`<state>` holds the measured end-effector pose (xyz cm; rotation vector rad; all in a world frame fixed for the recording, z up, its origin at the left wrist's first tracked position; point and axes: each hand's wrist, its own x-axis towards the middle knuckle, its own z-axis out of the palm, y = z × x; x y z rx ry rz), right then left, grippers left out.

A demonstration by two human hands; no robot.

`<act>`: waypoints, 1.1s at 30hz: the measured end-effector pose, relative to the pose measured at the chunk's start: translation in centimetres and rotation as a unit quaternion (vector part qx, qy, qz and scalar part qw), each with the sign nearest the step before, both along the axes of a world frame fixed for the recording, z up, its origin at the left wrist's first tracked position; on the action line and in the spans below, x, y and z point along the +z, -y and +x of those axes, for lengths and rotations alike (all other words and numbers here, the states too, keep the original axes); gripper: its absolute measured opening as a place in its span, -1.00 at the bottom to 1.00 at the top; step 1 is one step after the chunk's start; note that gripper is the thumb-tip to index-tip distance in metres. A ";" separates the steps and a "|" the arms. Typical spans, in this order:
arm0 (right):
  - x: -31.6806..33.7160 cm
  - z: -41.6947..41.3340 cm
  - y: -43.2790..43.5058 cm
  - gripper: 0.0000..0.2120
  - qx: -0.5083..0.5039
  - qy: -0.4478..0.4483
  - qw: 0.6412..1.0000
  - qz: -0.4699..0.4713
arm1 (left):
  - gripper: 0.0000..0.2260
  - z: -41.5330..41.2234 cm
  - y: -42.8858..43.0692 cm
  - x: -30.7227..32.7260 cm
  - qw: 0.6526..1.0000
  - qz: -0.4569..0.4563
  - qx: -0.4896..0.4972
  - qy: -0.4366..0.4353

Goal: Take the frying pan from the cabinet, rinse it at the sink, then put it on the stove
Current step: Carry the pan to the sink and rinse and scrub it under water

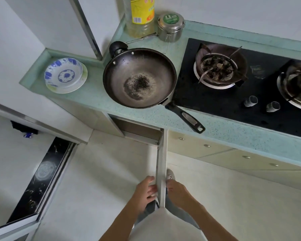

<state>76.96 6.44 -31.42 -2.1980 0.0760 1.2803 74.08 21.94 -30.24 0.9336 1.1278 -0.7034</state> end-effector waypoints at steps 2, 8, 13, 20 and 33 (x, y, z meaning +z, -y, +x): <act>-1.0 -0.9 -0.6 -0.69 -0.028 -0.022 0.999 0.002 | -0.77 -0.9 0.6 -0.3 1.000 -0.004 -0.004 -0.017; -2.6 -2.3 -2.6 -0.77 -0.087 -0.027 0.996 0.008 | -0.71 -3.7 0.8 -1.3 0.995 -0.003 0.052 -0.090; 0.0 -1.4 -8.5 -0.72 -0.041 -0.041 0.993 0.106 | -0.77 -4.5 -3.1 -1.6 0.917 -0.138 0.372 -0.052; 6.9 4.0 -13.7 -0.37 0.038 0.082 0.990 0.106 | -0.44 3.3 -14.0 -2.7 0.813 -0.152 0.557 0.079; 13.0 21.3 -6.7 -0.56 0.062 0.269 0.935 -0.221 | -0.43 17.2 -19.0 -2.4 0.843 -0.163 0.465 0.213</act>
